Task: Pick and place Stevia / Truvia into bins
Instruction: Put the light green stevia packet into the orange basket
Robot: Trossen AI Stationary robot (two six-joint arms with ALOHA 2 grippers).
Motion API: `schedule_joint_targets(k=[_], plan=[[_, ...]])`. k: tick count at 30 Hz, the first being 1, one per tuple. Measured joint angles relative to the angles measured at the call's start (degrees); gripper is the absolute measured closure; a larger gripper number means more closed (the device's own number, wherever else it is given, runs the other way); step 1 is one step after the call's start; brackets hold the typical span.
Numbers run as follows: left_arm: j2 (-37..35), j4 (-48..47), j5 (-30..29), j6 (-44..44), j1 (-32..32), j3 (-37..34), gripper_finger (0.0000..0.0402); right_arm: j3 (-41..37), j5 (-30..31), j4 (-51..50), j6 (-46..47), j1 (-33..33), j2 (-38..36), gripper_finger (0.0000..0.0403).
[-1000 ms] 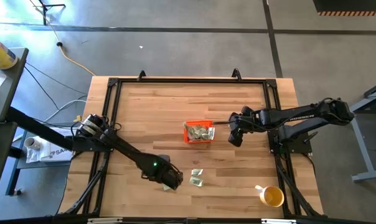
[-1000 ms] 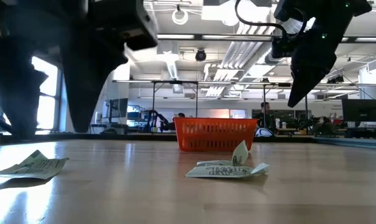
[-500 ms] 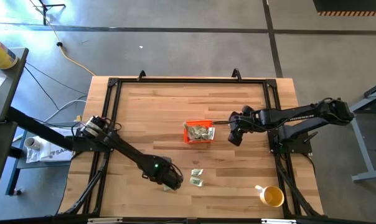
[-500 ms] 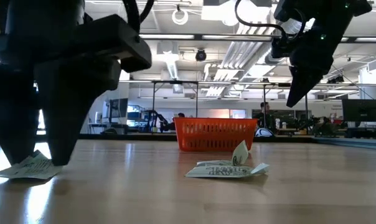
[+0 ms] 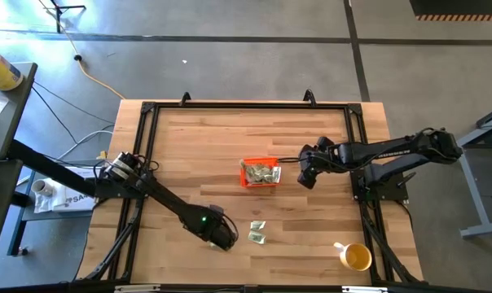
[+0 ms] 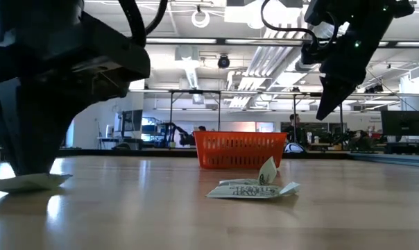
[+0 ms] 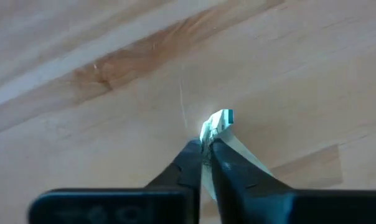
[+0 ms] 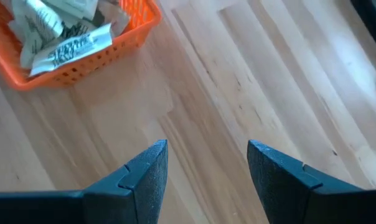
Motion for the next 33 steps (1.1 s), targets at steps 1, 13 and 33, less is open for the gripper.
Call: schedule_joint_targets(k=[1,13,33], plan=[[0.0,-0.2,-0.9,0.7,0.3,0.0,0.0348,0.0,0.3,0.0,-0.1,0.0,-0.2,0.0192],[-6.9,-11.1,-14.7,22.0,12.7,2.0,0.0363,0.1,10.6,-0.8,1.7,0.5,-10.6,0.0192],[-3.9,10.9,-14.9,57.6,30.6,9.0,0.036,0.1,6.7,-11.6,9.4,-0.8,-13.8,0.0192]])
